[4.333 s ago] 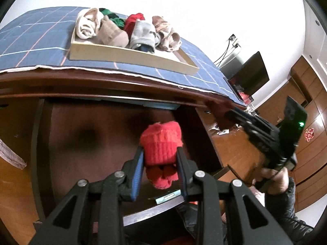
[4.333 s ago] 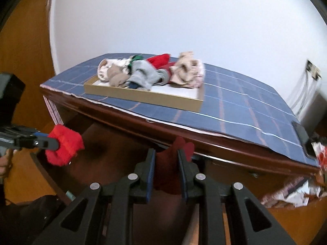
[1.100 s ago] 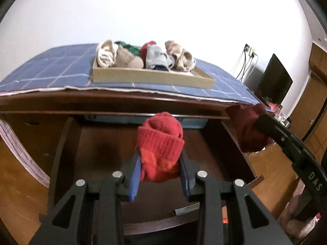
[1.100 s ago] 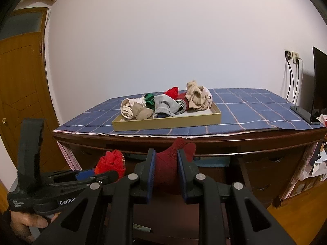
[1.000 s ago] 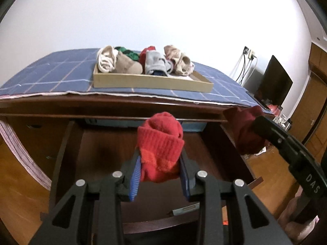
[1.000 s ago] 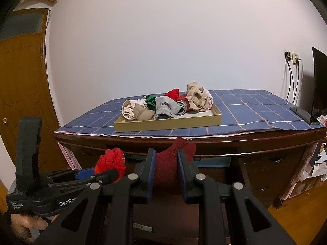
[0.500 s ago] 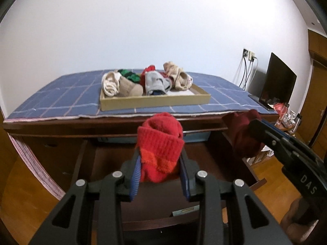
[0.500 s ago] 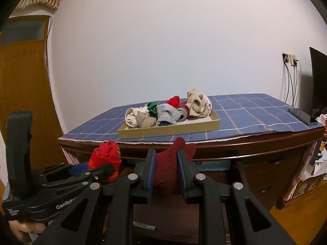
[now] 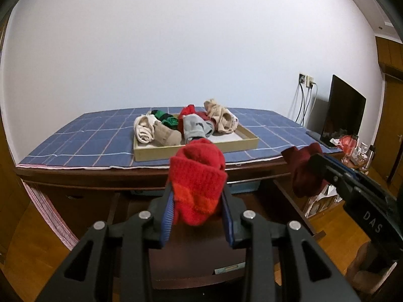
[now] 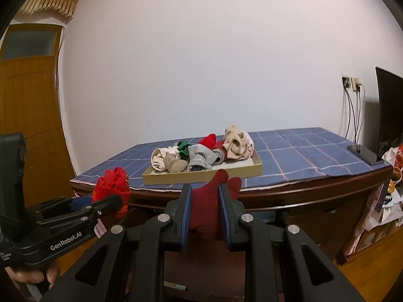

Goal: Take underwear out of drawer
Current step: 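Carry both held socks up over the tray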

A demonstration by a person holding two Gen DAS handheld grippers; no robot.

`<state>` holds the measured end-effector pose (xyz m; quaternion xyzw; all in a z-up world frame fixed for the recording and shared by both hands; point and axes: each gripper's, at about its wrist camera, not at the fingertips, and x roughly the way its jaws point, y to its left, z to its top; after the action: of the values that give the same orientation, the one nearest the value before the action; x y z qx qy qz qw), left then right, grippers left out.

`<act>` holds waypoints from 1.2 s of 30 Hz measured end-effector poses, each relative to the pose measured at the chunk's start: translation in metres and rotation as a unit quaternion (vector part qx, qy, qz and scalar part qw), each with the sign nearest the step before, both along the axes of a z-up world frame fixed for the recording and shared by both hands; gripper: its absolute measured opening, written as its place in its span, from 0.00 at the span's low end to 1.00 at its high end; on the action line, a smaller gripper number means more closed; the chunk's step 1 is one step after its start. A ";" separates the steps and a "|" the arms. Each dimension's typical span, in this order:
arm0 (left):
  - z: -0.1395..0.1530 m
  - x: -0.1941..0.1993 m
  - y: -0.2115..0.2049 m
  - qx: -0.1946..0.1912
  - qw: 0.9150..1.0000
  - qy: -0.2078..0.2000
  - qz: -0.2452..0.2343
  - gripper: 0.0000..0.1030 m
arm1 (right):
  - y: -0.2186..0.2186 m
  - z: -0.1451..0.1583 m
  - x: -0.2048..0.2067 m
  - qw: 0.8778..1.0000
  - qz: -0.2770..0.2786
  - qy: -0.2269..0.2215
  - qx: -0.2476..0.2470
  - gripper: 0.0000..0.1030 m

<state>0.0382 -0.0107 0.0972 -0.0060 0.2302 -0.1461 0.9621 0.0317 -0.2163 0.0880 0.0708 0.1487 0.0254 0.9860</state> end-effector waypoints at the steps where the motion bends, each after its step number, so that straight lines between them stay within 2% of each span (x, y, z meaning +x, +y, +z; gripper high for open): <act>1: 0.003 -0.001 0.001 0.000 1.000 -0.004 0.001 0.31 | 0.000 0.002 0.000 1.000 -0.001 -0.004 -0.003 0.23; 7: 0.016 0.001 0.003 0.004 1.000 -0.025 0.008 0.31 | -0.002 0.019 0.000 1.000 -0.002 -0.024 -0.016 0.23; 20: 0.033 0.027 0.000 -0.021 0.999 -0.035 -0.007 0.31 | -0.013 0.058 0.018 0.998 -0.010 -0.061 -0.029 0.23; 26: 0.034 0.039 -0.009 -0.018 0.999 -0.036 -0.011 0.31 | -0.024 0.059 0.033 0.998 -0.014 -0.049 -0.022 0.23; 30: 0.029 0.040 -0.009 -0.016 0.999 -0.030 -0.014 0.31 | -0.035 0.040 0.048 1.000 0.012 0.017 -0.020 0.23; 32: 0.026 0.042 -0.009 -0.017 0.999 -0.023 -0.015 0.31 | -0.038 0.021 0.061 0.996 0.038 0.075 -0.016 0.25; 34: 0.022 0.044 -0.009 -0.017 1.000 -0.018 -0.018 0.31 | -0.043 -0.009 0.083 0.984 0.080 0.161 0.015 0.41; 35: 0.021 0.045 -0.009 -0.016 1.000 -0.016 -0.018 0.31 | -0.044 -0.030 0.096 0.971 0.095 0.219 0.031 0.54; 36: 0.019 0.047 -0.009 -0.015 1.000 -0.015 -0.018 0.31 | -0.044 -0.045 0.104 0.962 0.094 0.256 0.035 0.56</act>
<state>0.0850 -0.0201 0.1158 -0.0144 0.2133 -0.1675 0.9624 0.1358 -0.2607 0.0429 0.0951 0.4008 0.1047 0.9052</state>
